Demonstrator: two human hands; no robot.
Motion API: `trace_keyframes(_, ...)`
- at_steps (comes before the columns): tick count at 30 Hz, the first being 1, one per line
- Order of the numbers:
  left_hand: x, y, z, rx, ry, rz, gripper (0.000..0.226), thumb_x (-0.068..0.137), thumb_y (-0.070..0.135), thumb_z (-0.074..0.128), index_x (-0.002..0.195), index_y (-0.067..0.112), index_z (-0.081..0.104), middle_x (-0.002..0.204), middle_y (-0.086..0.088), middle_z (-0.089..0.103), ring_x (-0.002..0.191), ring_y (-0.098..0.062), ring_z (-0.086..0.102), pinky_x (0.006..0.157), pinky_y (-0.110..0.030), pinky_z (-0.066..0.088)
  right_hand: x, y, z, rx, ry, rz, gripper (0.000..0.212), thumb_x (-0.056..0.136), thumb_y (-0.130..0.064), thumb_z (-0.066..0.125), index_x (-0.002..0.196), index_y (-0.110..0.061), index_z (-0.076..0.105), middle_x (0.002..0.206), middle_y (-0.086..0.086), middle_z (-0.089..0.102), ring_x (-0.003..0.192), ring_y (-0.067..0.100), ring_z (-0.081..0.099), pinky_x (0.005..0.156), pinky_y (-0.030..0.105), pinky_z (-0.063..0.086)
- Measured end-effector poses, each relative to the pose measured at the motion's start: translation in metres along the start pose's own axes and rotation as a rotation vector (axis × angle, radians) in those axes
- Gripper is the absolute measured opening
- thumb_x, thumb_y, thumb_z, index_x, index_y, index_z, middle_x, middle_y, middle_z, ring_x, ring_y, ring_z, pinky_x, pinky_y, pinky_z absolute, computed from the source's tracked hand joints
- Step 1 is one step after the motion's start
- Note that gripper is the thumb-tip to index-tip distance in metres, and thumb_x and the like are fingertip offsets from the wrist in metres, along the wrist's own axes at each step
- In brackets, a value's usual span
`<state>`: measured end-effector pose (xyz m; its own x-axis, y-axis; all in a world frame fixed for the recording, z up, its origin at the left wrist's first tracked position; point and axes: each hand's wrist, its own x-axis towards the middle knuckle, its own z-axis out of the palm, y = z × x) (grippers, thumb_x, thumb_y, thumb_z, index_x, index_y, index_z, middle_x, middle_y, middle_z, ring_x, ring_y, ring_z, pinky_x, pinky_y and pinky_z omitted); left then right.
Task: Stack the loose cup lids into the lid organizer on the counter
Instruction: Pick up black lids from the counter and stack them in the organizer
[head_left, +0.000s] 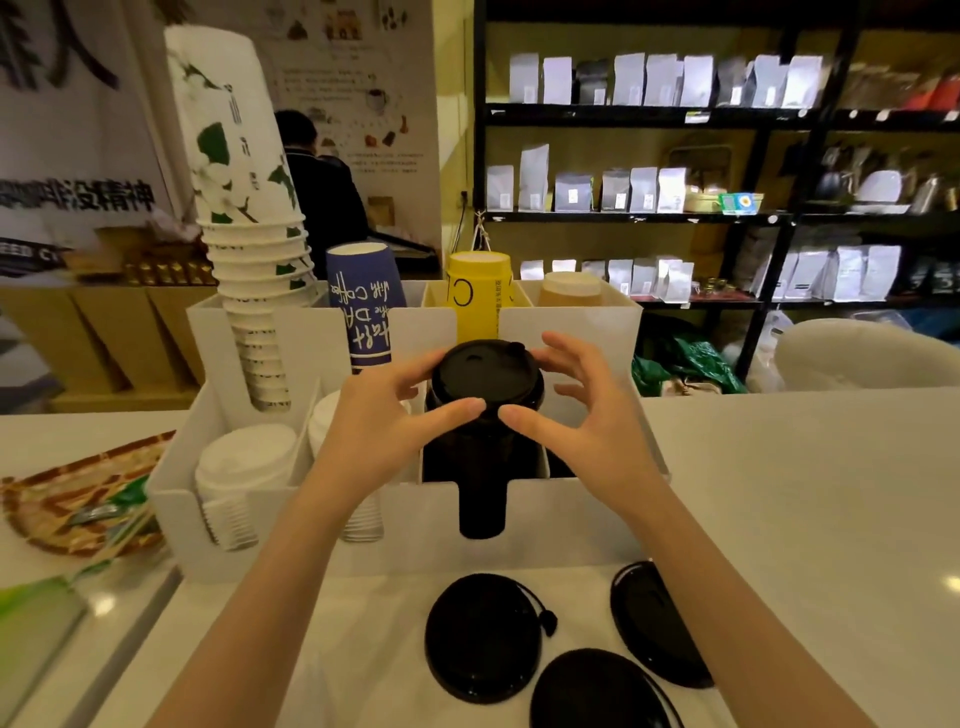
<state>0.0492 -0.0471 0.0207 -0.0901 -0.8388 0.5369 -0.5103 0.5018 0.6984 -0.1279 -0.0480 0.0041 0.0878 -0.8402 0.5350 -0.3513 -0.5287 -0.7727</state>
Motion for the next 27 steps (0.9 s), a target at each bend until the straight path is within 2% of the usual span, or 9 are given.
trace_keyframes(4, 0.003, -0.006, 0.005, 0.067, -0.042, -0.026, 0.056, 0.072, 0.032, 0.067, 0.125, 0.025, 0.048, 0.113, 0.016, 0.052, 0.109, -0.005, 0.045, 0.086, -0.017, 0.037, 0.003, 0.009, 0.004, -0.021, -0.04, 0.039, 0.063, 0.077, -0.03, 0.066, 0.131, -0.028, 0.034, 0.121, -0.012, 0.049, 0.114, 0.003, 0.045, 0.095, 0.02, 0.034)
trace_keyframes(8, 0.004, -0.011, 0.007, 0.098, -0.061, -0.048, 0.059, 0.074, 0.034, 0.065, 0.128, 0.022, 0.045, 0.129, 0.004, 0.054, 0.117, -0.009, 0.045, 0.09, -0.023, 0.037, 0.004, 0.012, 0.008, -0.032, -0.05, 0.066, 0.061, 0.079, -0.03, 0.063, 0.133, -0.028, 0.033, 0.132, -0.005, 0.049, 0.118, 0.007, 0.044, 0.098, 0.025, 0.034)
trace_keyframes(11, 0.005, -0.014, 0.005, 0.108, -0.08, -0.056, 0.058, 0.074, 0.035, 0.065, 0.127, 0.023, 0.046, 0.129, 0.002, 0.054, 0.113, -0.007, 0.044, 0.089, -0.025, 0.038, 0.002, 0.011, 0.009, -0.033, -0.06, 0.064, 0.06, 0.08, -0.029, 0.062, 0.133, -0.025, 0.034, 0.136, -0.002, 0.048, 0.121, 0.008, 0.043, 0.099, 0.025, 0.034)
trace_keyframes(15, 0.007, -0.017, 0.002, 0.127, -0.146, -0.088, 0.057, 0.073, 0.034, 0.066, 0.126, 0.022, 0.047, 0.125, 0.0, 0.054, 0.116, -0.014, 0.047, 0.09, -0.027, 0.039, -0.001, 0.008, 0.011, -0.063, -0.056, 0.036, 0.055, 0.082, -0.029, 0.06, 0.132, -0.023, 0.036, 0.136, -0.001, 0.049, 0.124, 0.009, 0.043, 0.1, 0.026, 0.035)
trace_keyframes(20, 0.004, -0.013, 0.002, 0.106, -0.152, -0.069, 0.053, 0.076, 0.028, 0.065, 0.126, 0.023, 0.046, 0.115, 0.009, 0.053, 0.117, -0.015, 0.047, 0.089, -0.025, 0.036, -0.003, 0.006, 0.014, -0.16, -0.02, 0.005, 0.049, 0.085, -0.027, 0.057, 0.13, -0.019, 0.04, 0.133, 0.0, 0.052, 0.121, 0.01, 0.046, 0.098, 0.024, 0.037)
trace_keyframes(23, 0.003, -0.013, 0.004, 0.148, -0.122, -0.072, 0.064, 0.076, 0.031, 0.064, 0.133, 0.021, 0.036, 0.13, 0.002, 0.051, 0.122, -0.014, 0.044, 0.096, -0.027, 0.038, -0.004, 0.005, 0.016, -0.236, -0.003, 0.0, 0.045, 0.086, -0.025, 0.056, 0.128, -0.016, 0.043, 0.13, 0.003, 0.055, 0.121, 0.015, 0.048, 0.099, 0.027, 0.039)
trace_keyframes(25, 0.003, -0.012, 0.006, 0.129, -0.108, -0.054, 0.064, 0.076, 0.032, 0.064, 0.132, 0.021, 0.037, 0.132, 0.001, 0.051, 0.119, -0.011, 0.044, 0.094, -0.025, 0.038, -0.006, 0.004, 0.016, -0.255, 0.019, -0.009, 0.045, 0.086, -0.025, 0.055, 0.128, -0.014, 0.045, 0.128, 0.004, 0.057, 0.119, 0.016, 0.05, 0.099, 0.028, 0.041)
trace_keyframes(27, 0.003, -0.011, 0.01, 0.09, -0.118, -0.045, 0.061, 0.075, 0.03, 0.065, 0.13, 0.021, 0.04, 0.122, 0.004, 0.053, 0.114, -0.013, 0.047, 0.088, -0.019, 0.04, -0.007, 0.002, 0.016, -0.249, 0.049, -0.014, 0.043, 0.086, -0.023, 0.055, 0.126, -0.013, 0.047, 0.126, 0.005, 0.059, 0.117, 0.016, 0.052, 0.096, 0.026, 0.042)
